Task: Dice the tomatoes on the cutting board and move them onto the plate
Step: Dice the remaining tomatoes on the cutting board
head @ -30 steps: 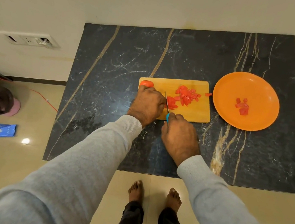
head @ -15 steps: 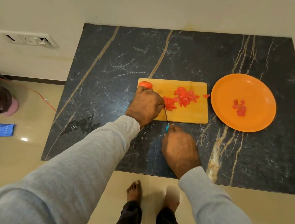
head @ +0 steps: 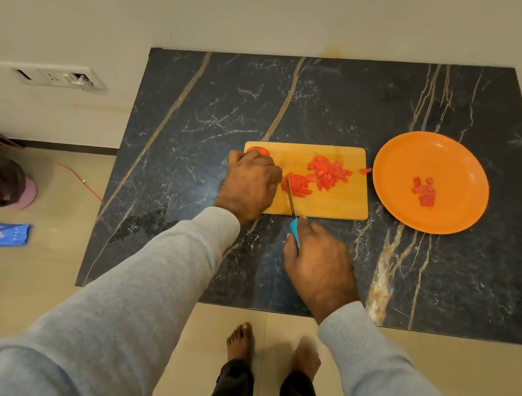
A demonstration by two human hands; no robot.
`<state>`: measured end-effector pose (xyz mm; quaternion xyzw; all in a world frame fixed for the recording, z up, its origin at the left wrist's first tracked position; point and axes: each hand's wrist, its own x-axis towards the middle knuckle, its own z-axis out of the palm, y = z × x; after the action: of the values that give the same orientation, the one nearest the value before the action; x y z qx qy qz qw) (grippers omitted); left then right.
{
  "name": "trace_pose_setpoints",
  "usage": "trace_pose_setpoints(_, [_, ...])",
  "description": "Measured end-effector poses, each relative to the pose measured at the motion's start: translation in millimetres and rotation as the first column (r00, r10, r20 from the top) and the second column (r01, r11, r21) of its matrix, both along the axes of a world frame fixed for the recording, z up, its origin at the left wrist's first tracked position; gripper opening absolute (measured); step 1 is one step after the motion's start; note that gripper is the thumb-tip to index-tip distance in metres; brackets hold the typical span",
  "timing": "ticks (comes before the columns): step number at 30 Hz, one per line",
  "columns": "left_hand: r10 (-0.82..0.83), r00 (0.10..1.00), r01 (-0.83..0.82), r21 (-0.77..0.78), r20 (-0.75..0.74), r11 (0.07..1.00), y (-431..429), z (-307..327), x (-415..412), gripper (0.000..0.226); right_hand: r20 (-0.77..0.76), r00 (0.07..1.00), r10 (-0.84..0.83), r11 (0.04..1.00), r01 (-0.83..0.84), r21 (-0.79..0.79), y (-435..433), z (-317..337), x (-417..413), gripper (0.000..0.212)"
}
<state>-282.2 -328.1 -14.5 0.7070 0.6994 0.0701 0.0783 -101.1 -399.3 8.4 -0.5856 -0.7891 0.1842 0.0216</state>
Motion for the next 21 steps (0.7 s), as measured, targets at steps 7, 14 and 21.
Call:
trace_pose_setpoints(7, [0.006,0.999,-0.006,0.017,-0.043,1.000,3,0,-2,0.022,0.039,0.998,0.042,0.999,-0.041,-0.029,14,-7,-19,0.043])
trace_pose_setpoints(14, [-0.028,0.997,0.031,0.043,-0.072,0.999,11,-4,9,0.023,0.085,0.996,0.005,1.000,-0.004,-0.009,28,-14,-19,0.038])
trace_pose_setpoints(21, [-0.072,0.996,0.074,0.051,-0.047,0.996,22,-6,21,0.025,0.106,0.994,0.003,1.000,-0.004,0.015,35,-15,-7,0.037])
